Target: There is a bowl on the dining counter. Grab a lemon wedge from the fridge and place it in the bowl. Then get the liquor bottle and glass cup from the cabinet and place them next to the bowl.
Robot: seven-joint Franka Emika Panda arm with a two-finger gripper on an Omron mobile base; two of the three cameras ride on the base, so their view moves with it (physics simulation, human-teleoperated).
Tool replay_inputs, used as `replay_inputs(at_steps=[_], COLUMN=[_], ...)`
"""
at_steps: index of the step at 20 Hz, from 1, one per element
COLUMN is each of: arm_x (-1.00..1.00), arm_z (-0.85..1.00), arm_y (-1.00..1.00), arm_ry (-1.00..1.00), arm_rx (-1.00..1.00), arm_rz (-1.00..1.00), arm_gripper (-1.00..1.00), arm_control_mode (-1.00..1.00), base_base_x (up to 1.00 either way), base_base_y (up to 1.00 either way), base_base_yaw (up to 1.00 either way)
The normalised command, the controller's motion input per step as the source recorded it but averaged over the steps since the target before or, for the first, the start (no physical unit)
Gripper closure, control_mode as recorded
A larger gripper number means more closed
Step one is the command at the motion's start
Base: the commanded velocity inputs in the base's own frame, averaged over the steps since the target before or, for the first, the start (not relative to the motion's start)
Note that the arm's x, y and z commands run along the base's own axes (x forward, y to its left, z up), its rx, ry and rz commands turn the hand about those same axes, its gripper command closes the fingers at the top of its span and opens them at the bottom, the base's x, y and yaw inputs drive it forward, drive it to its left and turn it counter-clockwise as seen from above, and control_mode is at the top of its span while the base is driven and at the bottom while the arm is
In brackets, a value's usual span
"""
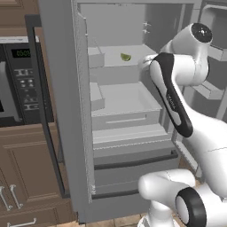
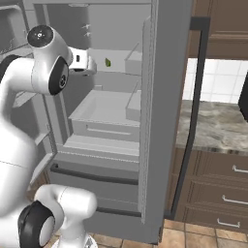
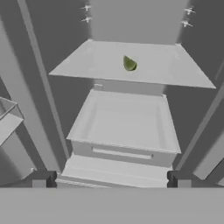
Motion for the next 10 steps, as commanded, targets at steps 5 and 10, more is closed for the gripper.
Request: replay_inputs(at_steps=[5, 10], arm_x=[0.39, 0.32], arm_z=[0.0, -0.09], arm_y=[-0.21, -0.04], arm_ry=[0.02, 0.07], arm_rx=[0.09, 0.05], arm_rz=[-0.03, 0.0], arm_gripper=[-1.0, -1.0], arm_control_mode=[-1.0, -1.0], base_base_x=[0.0, 0.0], base_base_y=[0.0, 0.0], base_base_yaw=[0.0, 0.0])
